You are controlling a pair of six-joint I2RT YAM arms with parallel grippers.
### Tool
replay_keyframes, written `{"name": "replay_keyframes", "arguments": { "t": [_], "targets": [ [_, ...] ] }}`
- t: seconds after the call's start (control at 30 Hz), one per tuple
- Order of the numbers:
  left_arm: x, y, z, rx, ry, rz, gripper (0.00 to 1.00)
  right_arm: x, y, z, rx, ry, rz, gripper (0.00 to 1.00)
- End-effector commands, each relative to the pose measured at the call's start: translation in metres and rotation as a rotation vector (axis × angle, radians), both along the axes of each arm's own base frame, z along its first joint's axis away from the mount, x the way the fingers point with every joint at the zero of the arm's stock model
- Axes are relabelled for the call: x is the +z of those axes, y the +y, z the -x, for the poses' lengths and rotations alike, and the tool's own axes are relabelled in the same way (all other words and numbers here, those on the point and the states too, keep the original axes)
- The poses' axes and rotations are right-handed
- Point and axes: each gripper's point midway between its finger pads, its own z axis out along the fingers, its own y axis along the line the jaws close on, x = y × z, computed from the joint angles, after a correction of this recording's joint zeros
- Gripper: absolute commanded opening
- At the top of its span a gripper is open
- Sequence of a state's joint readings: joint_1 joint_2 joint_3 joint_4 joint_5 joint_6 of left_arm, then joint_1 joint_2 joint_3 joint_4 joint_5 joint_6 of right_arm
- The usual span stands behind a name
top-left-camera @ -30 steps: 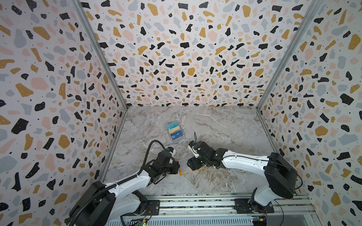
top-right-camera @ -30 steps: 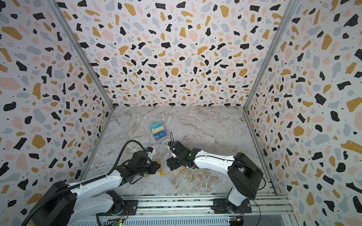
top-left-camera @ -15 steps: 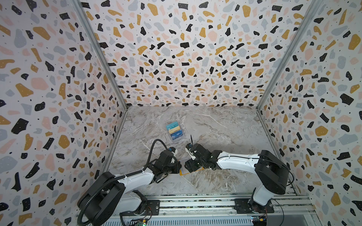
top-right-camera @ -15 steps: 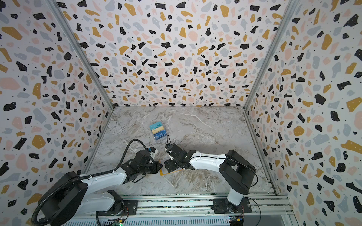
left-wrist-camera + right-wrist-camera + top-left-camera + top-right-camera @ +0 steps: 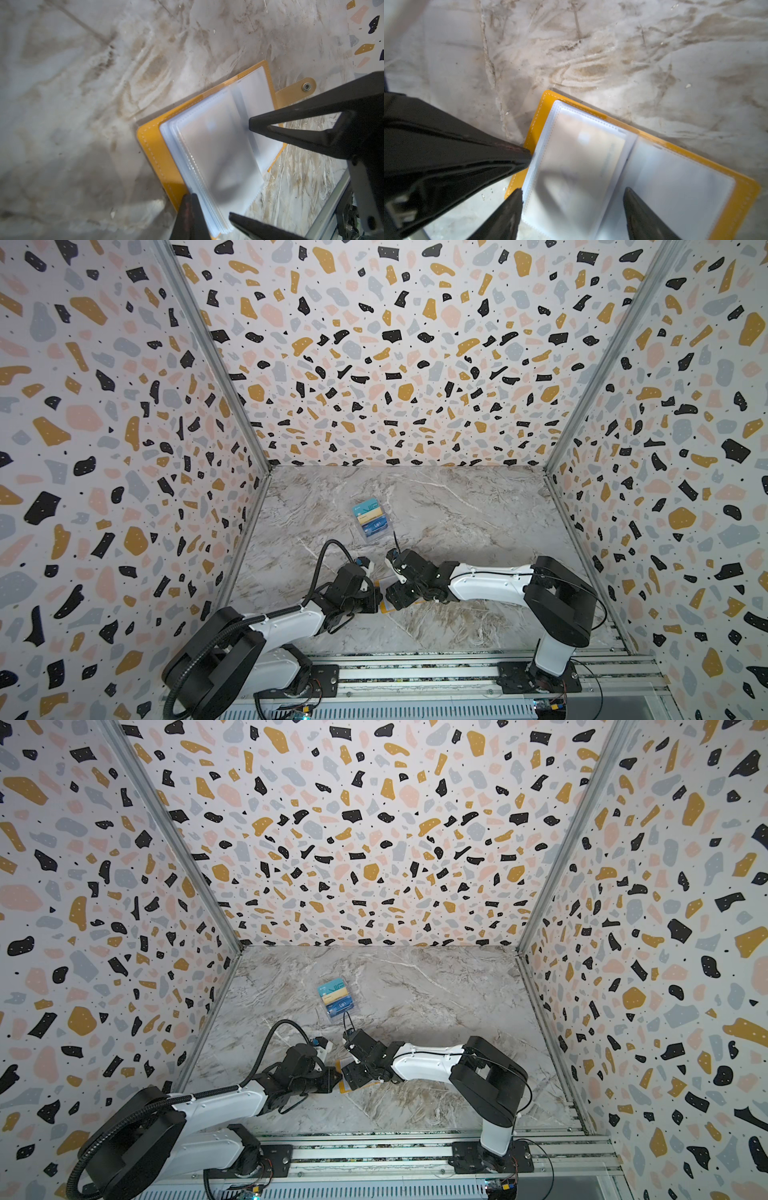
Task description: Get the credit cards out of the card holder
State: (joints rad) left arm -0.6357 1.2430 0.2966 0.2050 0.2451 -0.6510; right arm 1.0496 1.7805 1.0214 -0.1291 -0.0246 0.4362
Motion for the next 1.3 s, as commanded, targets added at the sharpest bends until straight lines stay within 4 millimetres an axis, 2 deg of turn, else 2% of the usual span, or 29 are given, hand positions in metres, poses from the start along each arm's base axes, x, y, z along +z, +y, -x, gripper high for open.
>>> {"name": "replay_keyframes", "arguments": {
  "t": [0.0,0.27,0.63,0.93,1.27],
  "targets": [
    [-0.008,0.004,0.004,0.012,0.009,-0.01,0.0,0.007,0.007,-0.005,0.001,-0.038,0.001,0.77],
    [-0.015,0.009,0.008,0.015,0.02,-0.026,0.0,-0.006,0.006,-0.003,-0.005,-0.046,0.047,0.77],
    [-0.02,0.011,0.011,0.008,0.032,-0.043,0.0,-0.014,-0.01,-0.009,-0.061,-0.068,0.116,0.65],
    [-0.023,0.012,0.012,0.004,0.035,-0.054,0.0,-0.003,-0.021,-0.016,-0.104,-0.115,0.143,0.69],
    [-0.025,0.013,0.014,0.0,0.039,-0.059,0.0,0.006,-0.024,-0.017,-0.12,-0.13,0.119,0.62]
  ]
}}
